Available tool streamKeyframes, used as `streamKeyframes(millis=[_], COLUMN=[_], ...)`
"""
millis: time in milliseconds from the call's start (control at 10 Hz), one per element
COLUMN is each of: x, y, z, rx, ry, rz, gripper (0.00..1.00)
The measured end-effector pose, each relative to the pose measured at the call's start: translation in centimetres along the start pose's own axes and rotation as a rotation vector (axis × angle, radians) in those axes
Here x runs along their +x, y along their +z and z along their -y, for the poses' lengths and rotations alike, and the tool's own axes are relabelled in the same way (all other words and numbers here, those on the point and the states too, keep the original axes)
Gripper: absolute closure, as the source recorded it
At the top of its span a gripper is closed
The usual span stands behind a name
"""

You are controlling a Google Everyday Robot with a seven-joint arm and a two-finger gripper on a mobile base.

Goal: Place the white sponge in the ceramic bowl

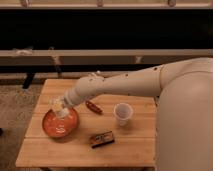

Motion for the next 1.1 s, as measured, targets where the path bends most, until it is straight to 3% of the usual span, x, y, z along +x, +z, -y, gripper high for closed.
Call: streamKeyframes(millis=[200,500,1100], x=[0.04,0.02,0.02], y=[0.65,0.84,0.98], z=[-0.04,0.18,-0.06], rx=[-0.003,-0.022,-0.026], ry=[-0.005,0.002,0.000], rz=[0.002,0.018,0.016], gripper=[0.20,0.20,0.20])
